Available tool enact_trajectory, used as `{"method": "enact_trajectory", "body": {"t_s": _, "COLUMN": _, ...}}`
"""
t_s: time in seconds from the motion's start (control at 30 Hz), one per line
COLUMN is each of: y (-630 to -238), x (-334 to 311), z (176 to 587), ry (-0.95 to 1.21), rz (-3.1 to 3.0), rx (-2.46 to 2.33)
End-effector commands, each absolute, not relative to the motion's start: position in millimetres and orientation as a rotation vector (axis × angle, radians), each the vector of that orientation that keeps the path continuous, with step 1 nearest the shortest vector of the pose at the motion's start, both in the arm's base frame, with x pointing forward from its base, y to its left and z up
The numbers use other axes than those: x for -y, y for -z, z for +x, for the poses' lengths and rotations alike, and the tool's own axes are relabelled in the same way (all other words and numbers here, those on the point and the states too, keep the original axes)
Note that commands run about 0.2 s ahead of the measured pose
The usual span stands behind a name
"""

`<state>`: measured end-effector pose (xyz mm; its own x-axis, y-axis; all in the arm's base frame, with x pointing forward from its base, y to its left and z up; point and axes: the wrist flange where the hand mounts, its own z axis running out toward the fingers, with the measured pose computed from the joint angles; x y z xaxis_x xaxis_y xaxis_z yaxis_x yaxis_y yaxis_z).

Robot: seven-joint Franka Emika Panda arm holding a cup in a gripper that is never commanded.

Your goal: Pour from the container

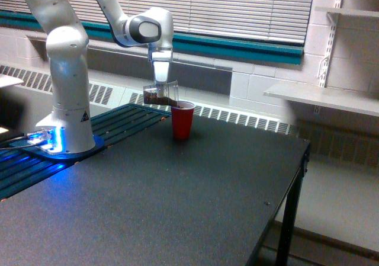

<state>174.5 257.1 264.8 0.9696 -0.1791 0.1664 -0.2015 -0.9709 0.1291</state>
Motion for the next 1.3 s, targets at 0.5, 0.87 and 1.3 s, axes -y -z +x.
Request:
{"method": "enact_trajectory", "body": {"t_s": 0.5, "y": -237, "x": -283, "z": 157, "ry": -0.243, "rz": 2.963, "rx": 0.195}}
{"method": "enact_trajectory", "body": {"t_s": 0.87, "y": -240, "x": -285, "z": 166, "ry": -0.271, "rz": 2.966, "rx": 0.215}}
{"method": "enact_trajectory", "body": {"t_s": 1.3, "y": -255, "x": -282, "z": 181, "ry": -0.338, "rz": 2.966, "rx": 0.237}}
